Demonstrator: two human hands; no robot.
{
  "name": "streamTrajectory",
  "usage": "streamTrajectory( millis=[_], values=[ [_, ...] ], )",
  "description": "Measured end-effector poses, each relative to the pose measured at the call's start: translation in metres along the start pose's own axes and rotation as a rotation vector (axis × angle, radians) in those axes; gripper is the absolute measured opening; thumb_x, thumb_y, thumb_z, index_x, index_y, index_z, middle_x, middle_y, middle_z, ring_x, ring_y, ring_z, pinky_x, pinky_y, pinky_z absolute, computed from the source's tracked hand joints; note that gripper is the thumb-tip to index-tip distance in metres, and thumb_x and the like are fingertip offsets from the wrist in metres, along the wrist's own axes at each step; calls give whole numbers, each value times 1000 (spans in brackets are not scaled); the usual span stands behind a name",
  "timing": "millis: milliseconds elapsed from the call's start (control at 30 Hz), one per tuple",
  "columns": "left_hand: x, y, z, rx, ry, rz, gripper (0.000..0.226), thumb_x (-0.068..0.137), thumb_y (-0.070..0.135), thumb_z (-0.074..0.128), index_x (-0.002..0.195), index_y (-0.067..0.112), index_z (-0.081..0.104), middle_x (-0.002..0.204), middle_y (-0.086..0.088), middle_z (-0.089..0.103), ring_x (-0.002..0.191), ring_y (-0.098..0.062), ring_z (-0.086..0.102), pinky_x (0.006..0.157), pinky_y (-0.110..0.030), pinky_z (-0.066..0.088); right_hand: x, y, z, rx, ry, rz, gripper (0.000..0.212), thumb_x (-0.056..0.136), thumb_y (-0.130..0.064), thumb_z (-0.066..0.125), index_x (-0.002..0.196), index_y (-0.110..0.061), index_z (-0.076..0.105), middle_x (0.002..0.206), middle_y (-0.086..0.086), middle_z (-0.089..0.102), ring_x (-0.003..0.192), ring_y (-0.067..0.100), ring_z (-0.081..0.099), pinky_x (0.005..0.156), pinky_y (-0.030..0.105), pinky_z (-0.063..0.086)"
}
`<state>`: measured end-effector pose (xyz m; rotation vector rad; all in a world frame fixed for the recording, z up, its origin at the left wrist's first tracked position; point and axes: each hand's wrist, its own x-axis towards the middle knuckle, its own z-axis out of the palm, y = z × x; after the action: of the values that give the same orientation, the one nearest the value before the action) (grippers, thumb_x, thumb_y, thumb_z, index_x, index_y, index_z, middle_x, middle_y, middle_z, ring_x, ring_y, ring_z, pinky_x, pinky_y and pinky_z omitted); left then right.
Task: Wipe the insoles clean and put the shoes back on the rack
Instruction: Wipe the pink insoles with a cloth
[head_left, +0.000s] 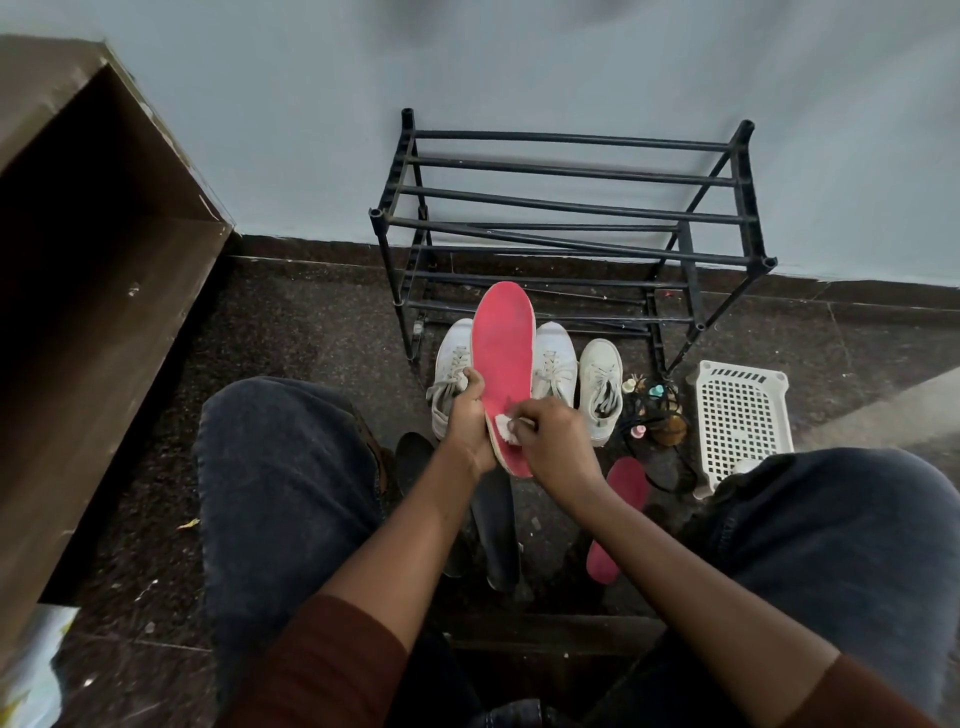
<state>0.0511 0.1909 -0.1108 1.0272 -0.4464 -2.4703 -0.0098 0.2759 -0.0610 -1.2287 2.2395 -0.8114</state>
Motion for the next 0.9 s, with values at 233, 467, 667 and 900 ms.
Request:
streamTrajectory(
  millis=[233,467,667,900],
  values=[
    [0,4,-3,47,-27,13,68,97,59,20,106,5,60,89,-12,73,82,-25,70,71,-34,57,19,3,-12,341,-158,310,14,83,-5,64,72,-13,66,79,4,64,70,15,58,67,25,50],
    [-6,13,-8,46,-230,27,100,69,66,59,137,-4,40,111,-23,56,95,-36,59,91,-47,47,7,-7,-11,952,-359,575,24,84,14,51,69,-2,58,72,9,62,67,16,61,51,23,53],
    [-9,11,-12,172,-63,17,35,84,27,50,100,-3,60,81,-16,68,64,-27,67,61,-31,55,-3,-6,-17,627,-231,413,22,90,-2,53,71,-12,56,71,6,61,59,14,59,59,29,54],
    [-21,1,-2,168,60,7,36,66,8,32,83,0,62,64,-11,67,54,-23,64,56,-24,51,1,5,-10,9,-34,48,23,90,-7,53,108,-6,66,99,15,65,73,20,61,59,15,49]
  ],
)
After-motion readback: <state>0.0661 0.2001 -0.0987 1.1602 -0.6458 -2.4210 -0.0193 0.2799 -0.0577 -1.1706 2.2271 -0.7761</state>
